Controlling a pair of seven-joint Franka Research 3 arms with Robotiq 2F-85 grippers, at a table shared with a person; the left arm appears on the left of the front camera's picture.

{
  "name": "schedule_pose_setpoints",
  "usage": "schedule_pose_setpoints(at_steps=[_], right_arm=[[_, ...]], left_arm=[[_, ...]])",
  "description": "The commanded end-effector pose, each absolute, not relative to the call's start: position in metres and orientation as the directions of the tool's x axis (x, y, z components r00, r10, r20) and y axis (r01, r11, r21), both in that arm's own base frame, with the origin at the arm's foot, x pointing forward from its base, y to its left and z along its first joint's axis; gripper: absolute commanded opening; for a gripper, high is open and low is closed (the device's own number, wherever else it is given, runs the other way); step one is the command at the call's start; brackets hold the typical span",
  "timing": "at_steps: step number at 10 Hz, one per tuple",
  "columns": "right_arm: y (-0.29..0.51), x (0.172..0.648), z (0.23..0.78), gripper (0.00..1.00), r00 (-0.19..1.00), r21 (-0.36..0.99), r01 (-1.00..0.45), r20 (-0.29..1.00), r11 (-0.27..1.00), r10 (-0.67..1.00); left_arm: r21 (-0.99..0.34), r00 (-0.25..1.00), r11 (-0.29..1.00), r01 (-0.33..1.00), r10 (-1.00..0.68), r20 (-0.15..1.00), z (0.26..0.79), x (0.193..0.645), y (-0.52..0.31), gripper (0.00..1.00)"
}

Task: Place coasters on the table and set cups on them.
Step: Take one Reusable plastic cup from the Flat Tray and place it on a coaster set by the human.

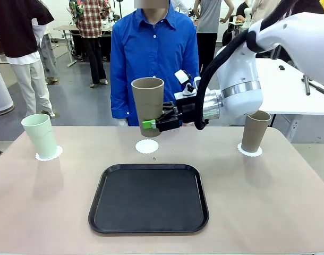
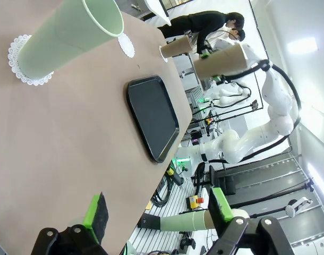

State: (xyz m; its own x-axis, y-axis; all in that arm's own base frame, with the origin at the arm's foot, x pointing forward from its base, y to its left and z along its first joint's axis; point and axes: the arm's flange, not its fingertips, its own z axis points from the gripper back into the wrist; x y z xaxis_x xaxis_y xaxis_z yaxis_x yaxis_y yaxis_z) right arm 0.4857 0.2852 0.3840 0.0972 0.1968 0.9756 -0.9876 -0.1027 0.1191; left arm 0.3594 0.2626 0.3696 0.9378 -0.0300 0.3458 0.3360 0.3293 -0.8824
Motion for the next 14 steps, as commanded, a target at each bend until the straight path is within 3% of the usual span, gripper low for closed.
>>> schedule_pose_setpoints(at_steps=[1,4,7,14], right_arm=[[0.291,0.535,0.367,0.81,0.093,0.117,-0.983,0.982,-0.140,0.167],[0.293,0.590,0.345,0.81,0.066,0.080,-0.994,0.981,-0.073,0.185],[0.309,0.610,0.339,0.81,0.070,0.083,-0.995,0.975,-0.052,0.211],[0.305,0.604,0.339,0.81,0.068,0.078,-0.996,0.981,-0.050,0.181]], left_arm=[[-0.881,0.937,0.332,0.336,-0.027,0.347,0.371,0.359,0.264,1.00],[-0.881,0.937,0.332,0.336,-0.027,0.347,0.371,0.359,0.264,1.00],[-0.881,0.937,0.332,0.336,-0.027,0.347,0.371,0.359,0.264,1.00],[-0.881,0.937,0.332,0.336,-0.027,0.347,0.371,0.359,0.264,1.00]])
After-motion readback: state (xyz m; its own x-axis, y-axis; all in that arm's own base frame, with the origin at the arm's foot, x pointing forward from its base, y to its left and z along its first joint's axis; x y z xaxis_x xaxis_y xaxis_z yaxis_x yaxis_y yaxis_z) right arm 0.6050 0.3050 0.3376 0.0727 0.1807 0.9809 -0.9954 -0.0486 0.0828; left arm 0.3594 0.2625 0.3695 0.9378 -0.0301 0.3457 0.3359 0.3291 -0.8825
